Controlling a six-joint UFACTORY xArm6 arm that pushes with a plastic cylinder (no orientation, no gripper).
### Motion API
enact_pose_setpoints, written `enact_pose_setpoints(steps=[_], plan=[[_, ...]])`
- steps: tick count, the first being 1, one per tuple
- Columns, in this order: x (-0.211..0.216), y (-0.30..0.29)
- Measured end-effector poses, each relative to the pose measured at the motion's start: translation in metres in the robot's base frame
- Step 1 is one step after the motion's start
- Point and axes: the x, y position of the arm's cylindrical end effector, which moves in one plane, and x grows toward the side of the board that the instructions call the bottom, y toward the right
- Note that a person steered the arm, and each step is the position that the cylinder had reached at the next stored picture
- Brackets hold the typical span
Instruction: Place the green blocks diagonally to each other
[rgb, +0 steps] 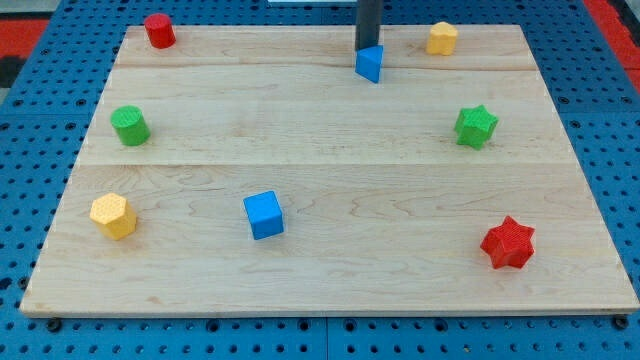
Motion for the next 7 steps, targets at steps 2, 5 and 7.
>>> enact_pose_setpoints(steps=[2, 5, 7], plan=[[0.021, 0.004], [0.061, 0.145], [0.114, 0.163]])
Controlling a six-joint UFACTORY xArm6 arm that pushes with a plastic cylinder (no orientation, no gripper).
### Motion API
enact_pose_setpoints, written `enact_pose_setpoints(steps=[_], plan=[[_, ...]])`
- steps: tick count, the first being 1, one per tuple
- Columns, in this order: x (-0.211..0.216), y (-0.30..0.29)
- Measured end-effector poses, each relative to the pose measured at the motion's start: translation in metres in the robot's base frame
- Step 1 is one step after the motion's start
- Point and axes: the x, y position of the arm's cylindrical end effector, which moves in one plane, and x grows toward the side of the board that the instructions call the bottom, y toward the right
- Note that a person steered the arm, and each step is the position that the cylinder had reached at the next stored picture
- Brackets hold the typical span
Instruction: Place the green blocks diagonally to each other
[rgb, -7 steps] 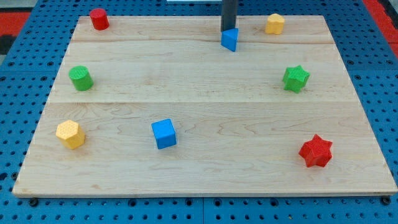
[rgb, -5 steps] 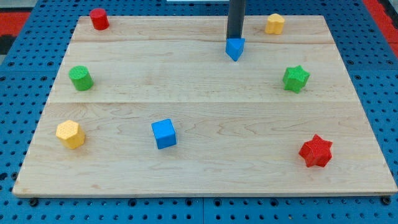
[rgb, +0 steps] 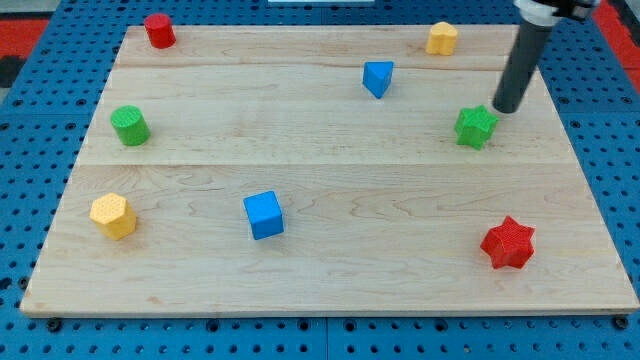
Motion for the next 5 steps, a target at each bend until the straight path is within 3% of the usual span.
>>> enact_pose_setpoints(steps=[1, 2, 4, 5], plan=[[0.02, -0.066], [0.045, -0.095], [0.079, -0.09], [0.1, -0.13]])
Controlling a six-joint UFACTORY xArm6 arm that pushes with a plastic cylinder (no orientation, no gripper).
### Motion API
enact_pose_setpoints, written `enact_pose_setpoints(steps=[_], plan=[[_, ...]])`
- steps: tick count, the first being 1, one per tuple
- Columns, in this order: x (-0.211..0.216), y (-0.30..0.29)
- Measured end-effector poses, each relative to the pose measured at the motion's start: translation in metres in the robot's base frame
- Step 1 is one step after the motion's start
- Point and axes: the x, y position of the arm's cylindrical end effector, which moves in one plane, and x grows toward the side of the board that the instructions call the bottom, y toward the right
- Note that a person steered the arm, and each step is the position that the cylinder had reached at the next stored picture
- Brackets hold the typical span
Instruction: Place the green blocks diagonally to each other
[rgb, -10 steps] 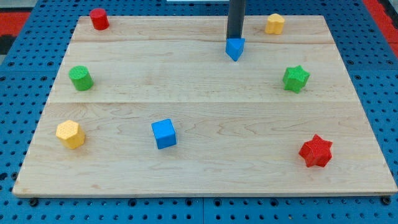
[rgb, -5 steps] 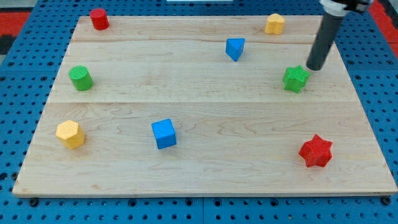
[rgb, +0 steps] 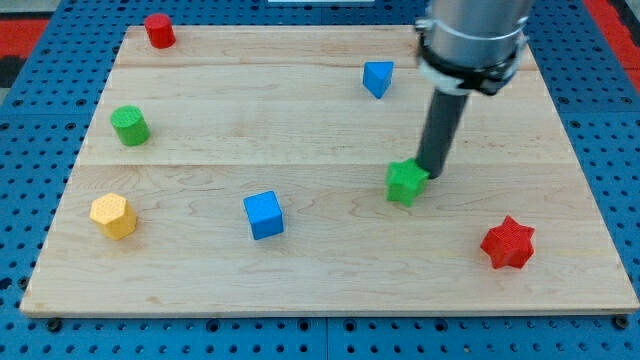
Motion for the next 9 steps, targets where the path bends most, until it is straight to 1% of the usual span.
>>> enact_pose_setpoints(steps=[1, 2, 3, 5, 6, 7, 8, 9], plan=[[0.005, -0.021], [-0.014, -0.034], [-0.034, -0.108], [-0.018, -0.291], [-0.041, -0.377], [-0.076, -0.347], [-0.076, -0.269], [-0.089, -0.257]])
